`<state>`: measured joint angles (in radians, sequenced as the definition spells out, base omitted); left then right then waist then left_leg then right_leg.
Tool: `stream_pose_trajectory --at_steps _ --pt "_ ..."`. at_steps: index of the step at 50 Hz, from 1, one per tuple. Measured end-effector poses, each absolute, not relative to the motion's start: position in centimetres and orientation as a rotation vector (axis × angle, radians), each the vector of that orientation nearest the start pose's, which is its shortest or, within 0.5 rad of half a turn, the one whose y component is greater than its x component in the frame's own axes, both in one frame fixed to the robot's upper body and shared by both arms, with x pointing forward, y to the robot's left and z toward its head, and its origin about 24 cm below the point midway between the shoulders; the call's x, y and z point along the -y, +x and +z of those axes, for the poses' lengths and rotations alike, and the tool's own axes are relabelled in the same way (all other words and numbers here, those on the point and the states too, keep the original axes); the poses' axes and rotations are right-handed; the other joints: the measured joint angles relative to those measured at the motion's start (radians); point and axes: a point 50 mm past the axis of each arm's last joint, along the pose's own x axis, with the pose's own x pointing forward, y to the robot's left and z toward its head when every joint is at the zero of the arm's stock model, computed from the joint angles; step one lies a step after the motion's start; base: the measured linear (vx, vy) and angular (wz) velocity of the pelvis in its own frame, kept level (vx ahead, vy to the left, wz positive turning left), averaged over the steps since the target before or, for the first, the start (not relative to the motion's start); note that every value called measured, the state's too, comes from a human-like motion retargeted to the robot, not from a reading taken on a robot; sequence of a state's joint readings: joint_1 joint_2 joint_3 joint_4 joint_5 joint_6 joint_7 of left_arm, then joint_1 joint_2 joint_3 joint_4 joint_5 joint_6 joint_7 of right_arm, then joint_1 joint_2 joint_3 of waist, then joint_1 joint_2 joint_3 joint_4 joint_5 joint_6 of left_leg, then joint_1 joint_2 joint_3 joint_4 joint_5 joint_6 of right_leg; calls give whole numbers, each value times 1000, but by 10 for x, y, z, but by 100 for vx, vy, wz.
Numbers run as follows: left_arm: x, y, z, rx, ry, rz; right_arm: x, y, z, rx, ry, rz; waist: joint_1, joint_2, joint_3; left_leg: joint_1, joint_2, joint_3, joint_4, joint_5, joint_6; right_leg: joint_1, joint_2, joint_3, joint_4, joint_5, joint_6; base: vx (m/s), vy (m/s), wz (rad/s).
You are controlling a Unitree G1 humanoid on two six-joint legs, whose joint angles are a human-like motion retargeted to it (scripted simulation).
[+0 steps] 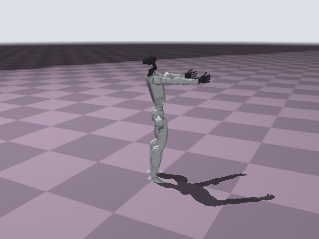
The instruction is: Upper body actions
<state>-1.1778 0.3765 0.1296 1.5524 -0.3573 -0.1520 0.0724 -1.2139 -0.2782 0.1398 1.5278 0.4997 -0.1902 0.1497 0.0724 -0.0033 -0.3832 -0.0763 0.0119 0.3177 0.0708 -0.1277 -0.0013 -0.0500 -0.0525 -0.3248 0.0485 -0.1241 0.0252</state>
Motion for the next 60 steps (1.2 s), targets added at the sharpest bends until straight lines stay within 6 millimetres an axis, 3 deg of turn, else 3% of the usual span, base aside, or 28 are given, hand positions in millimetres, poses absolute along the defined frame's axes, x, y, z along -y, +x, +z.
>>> stream_pose_trajectory --at_steps 30,40,45,51,55,60 --pt "-226 407 125 -162 -149 267 177 417 137 -76 62 21 2 9 -2 -1 -4 -5 0 1 1 4 -1 -4 -1 -3 -2 0 0 0" --pt "-245 397 112 -120 -118 187 159 411 122 -32 -155 99 -45 42 16 3 -9 -7 0 2 4 9 -2 -5 0 -3 -4 0 0 0" --pt "-262 378 88 -109 -102 165 146 396 93 -43 -38 208 -68 54 46 18 -11 -1 -1 3 4 18 -3 0 2 -1 -5 0 0 0" --pt "-267 340 28 -215 -206 167 163 364 43 -123 127 212 -72 51 96 34 -13 -2 -1 7 5 32 -5 0 3 2 -6 0 0 0" --pt "-271 302 -17 -329 -233 211 185 332 0 -227 150 113 -70 44 127 40 -16 -7 -2 11 5 40 -9 -3 2 5 -5 0 0 0" --pt "-273 240 -78 -565 -229 308 204 275 -60 -433 119 45 -67 40 169 42 -17 -13 -4 18 5 45 -13 -8 1 10 -5 -4 -2 4"
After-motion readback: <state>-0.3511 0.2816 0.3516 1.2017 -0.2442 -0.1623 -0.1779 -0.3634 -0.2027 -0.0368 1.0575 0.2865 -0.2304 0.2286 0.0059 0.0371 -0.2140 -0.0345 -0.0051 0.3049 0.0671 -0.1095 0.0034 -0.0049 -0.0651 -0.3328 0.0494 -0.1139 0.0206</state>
